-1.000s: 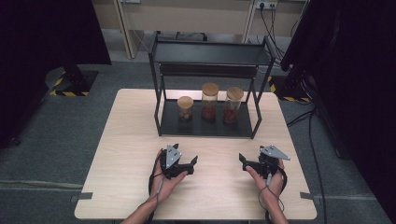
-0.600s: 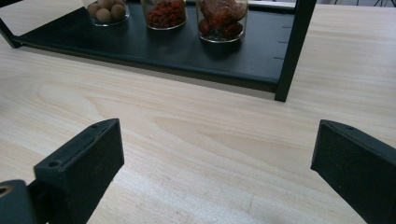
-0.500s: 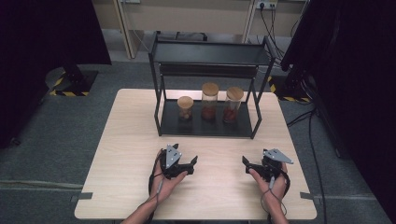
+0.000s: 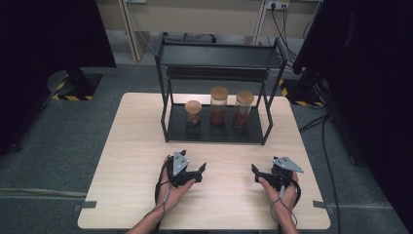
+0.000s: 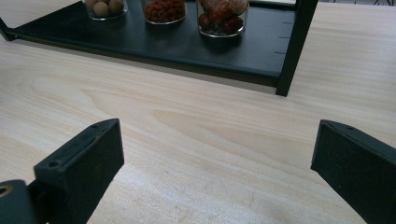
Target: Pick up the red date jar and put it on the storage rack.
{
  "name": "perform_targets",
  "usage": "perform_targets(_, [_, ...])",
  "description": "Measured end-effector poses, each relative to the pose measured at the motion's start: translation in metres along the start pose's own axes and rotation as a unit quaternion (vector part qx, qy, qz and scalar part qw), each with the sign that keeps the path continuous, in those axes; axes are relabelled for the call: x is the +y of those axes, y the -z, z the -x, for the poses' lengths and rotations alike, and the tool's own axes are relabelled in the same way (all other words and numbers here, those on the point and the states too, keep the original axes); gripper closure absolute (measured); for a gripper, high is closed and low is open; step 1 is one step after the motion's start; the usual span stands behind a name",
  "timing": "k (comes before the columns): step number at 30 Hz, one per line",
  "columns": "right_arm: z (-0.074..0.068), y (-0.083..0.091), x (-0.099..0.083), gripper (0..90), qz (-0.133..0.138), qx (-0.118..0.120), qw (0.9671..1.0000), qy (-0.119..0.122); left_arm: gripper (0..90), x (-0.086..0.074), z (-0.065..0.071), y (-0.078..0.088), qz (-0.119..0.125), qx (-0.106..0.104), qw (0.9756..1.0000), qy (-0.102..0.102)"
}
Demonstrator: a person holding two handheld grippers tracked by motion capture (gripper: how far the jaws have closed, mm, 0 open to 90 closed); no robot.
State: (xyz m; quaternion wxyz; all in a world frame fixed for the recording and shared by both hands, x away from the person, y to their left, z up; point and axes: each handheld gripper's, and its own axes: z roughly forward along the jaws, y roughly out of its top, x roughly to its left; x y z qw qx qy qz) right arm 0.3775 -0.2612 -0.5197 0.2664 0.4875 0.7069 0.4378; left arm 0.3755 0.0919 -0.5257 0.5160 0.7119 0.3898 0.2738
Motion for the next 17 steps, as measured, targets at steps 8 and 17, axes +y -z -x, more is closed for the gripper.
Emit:
perform_targets(8, [0.0001,-0.0003,-0.0018,2.5,0.004,-0.002,1.0000,-0.003,9.0,0.0000,0.0003,0.0001,0.000,0.000,1.0000,-0.001])
perform_targets(17, [0.0007,0.0004,-0.0021,2.5,0.009,-0.006,0.9999,-0.004,8.9,0.0000,-0.0002,-0.0001,0.000,0.000,1.0000,0.002])
